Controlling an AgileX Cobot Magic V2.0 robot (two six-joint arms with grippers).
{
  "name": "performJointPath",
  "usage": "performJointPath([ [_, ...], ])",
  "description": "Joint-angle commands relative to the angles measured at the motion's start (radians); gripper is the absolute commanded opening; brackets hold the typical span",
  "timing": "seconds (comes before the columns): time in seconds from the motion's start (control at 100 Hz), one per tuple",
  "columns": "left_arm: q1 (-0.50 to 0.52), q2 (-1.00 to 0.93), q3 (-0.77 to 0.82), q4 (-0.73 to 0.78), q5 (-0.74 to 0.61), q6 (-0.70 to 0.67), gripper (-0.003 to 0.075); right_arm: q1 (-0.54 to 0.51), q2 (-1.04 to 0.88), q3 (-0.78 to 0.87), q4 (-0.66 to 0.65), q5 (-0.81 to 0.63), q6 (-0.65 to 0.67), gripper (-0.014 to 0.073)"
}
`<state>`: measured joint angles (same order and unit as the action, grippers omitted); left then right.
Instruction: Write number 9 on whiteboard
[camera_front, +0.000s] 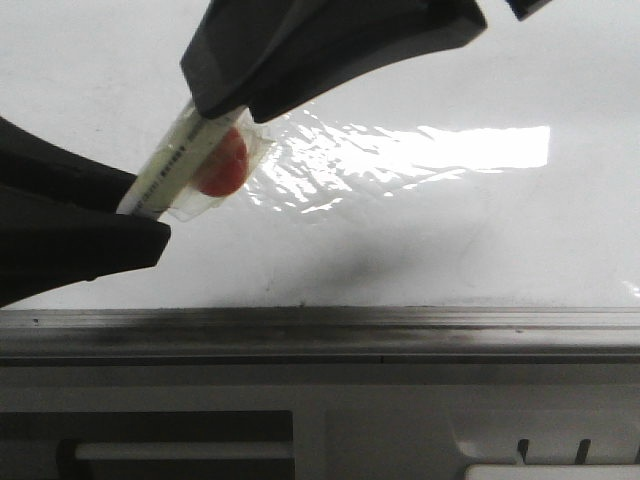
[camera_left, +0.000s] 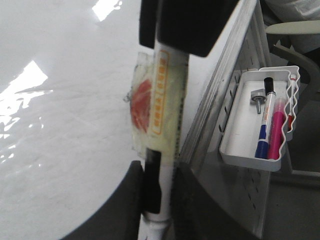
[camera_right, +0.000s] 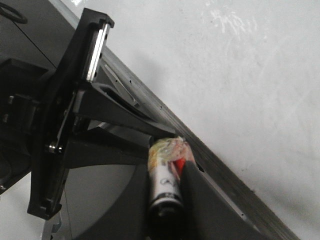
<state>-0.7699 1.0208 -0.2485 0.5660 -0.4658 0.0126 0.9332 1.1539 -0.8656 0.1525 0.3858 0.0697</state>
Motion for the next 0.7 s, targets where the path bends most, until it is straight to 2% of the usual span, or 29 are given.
performJointPath([
  [0.0,-0.006,-0.014,-0.026,-0.021,-0.086,-0.013,0.0050,-0.008,-0.015,-0.031,-0.024,-0.061,-0.010,-0.0076],
  [0.15,-0.006,-0.014,-0.026,-0.029,-0.086,-0.013,0.0276,-0.008,-0.015,-0.031,-0.024,-0.061,-0.010,-0.0076],
  [0.22,-0.006,-0.014,-0.026,-0.031,-0.086,-0.013,0.0326,-0.008,-0.015,-0.031,-0.024,-0.062,-0.010,-0.0076],
  [0.41,-0.006,-0.063,-0.026,-0.118,-0.060,-0.013,0.0329,-0.011,-0.027,-0.031,-0.024,-0.052,-0.010,-0.0075],
  [0.69,0.011,-0.324,-0.026,-0.358,0.059,-0.006,0.0329,-0.069,-0.130,-0.031,-0.025,-0.052,-0.007,-0.0075],
])
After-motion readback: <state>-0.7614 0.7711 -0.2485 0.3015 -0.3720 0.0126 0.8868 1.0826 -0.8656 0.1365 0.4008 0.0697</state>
